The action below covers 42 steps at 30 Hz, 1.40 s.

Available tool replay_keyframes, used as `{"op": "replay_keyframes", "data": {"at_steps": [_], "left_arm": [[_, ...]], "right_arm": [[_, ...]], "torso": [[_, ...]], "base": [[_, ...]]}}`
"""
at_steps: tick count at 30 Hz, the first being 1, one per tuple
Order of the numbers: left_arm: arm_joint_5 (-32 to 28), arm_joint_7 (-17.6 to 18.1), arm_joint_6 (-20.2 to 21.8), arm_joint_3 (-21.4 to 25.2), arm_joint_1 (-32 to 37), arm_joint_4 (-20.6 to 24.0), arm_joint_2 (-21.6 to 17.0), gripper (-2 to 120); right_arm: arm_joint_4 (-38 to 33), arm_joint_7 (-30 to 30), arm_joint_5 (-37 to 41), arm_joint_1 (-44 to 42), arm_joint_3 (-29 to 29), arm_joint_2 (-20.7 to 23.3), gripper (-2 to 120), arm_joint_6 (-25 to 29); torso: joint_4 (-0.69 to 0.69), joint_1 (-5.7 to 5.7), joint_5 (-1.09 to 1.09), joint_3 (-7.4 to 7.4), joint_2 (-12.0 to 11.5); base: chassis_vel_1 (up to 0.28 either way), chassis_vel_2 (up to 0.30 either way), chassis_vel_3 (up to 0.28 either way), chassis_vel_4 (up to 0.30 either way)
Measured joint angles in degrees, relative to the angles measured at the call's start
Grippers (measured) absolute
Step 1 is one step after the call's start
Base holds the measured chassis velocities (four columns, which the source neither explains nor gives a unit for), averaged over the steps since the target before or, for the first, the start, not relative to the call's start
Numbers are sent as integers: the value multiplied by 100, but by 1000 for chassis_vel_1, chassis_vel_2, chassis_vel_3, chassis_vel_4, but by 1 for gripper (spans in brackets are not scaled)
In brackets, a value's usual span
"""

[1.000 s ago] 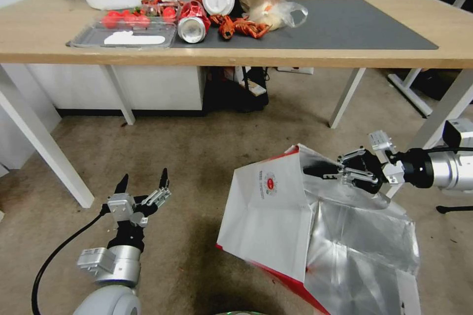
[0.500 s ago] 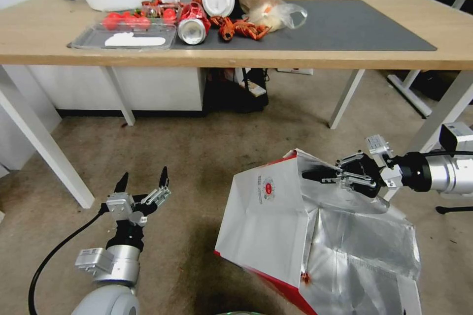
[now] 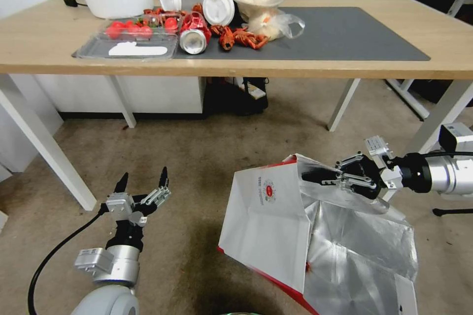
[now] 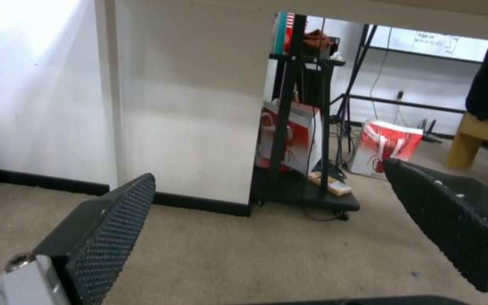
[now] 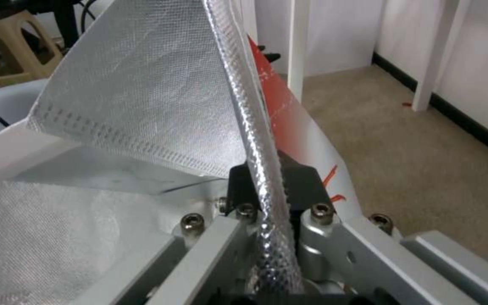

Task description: Pick up the food delivery bag from the floor and place it on the table.

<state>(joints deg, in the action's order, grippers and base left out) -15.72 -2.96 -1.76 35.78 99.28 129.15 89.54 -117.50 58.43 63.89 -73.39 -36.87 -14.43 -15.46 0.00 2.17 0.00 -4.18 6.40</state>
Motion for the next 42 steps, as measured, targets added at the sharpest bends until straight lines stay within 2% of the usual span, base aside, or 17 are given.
{"op": "replay_keyframes", "data": {"at_steps": [17, 42], "left_arm": [[5, 7, 21, 3, 3, 36, 13, 100], [9, 8, 20, 6, 17, 91, 10, 100]], "right_arm": [[-14, 77, 19, -75, -3, 72, 0, -28], [-80, -79, -28, -121, -31, 120, 0, -70]], "torso": [[0, 97, 0, -376, 471], [0, 230, 0, -785, 1011]], "base": [[0, 0, 0, 0], [0, 0, 0, 0]]}}
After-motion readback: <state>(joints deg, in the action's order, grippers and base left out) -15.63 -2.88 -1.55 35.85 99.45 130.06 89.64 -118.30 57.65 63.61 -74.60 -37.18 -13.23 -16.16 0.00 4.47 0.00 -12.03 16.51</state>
